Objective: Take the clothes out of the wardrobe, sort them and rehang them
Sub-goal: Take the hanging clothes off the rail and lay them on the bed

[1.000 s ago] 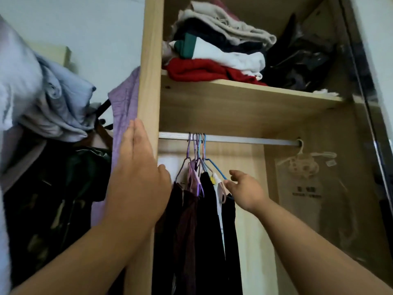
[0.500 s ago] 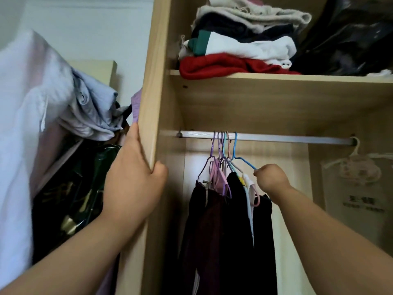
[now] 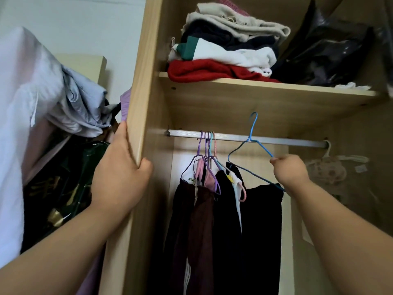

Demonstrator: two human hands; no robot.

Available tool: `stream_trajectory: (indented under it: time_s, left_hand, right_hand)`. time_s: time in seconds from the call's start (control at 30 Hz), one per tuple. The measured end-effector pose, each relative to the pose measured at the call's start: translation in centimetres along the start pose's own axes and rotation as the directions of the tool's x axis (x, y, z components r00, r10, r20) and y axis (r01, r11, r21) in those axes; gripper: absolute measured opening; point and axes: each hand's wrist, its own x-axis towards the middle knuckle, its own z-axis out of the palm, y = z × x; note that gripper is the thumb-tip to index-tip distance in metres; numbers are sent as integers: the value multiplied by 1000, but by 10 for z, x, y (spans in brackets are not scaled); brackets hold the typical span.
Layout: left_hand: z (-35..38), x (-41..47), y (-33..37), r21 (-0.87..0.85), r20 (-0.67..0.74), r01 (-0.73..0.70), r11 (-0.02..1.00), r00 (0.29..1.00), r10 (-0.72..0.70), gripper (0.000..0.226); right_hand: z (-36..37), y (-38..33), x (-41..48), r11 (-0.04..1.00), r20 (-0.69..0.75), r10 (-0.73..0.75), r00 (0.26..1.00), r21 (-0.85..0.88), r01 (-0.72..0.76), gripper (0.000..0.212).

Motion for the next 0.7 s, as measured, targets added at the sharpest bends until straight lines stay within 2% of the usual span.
stream_trajectory:
  time_s: [0.13, 0.23, 0.33, 0.43, 0.5, 0.6, 0.7]
  left_hand:
    - [-2, 1, 3, 24, 38, 32, 999, 999, -33, 79]
    - [-2, -5, 17, 65, 67, -90, 994, 994, 85, 83]
    - [4, -24, 47, -129, 129, -151, 980, 977, 167, 84]
    - [21, -49, 78, -339, 211, -179, 923, 942, 261, 77]
    - [39, -68, 96, -431, 312, -190, 882, 886, 343, 72]
    - [69, -101, 117, -509, 495, -163, 845, 747, 443, 74]
    - [94, -137, 134, -555, 612, -77, 828, 637, 469, 73]
  right_hand:
    - [-43, 19, -16, 998, -43, -56, 997, -16, 55, 25]
    - [-83, 36, -39, 998, -86, -46, 995, -53, 42, 21]
    - [-121, 52, -71, 999, -91, -31, 995, -18, 30, 18]
    - [-150, 65, -112, 999, -134, 11, 991, 38, -6, 20]
    - [-168, 74, -141, 998, -126, 36, 991, 59, -29, 20]
    - [-195, 82, -184, 997, -57, 75, 996, 27, -74, 22]
    - [-222, 78, -232, 988, -10, 147, 989, 57, -146, 21]
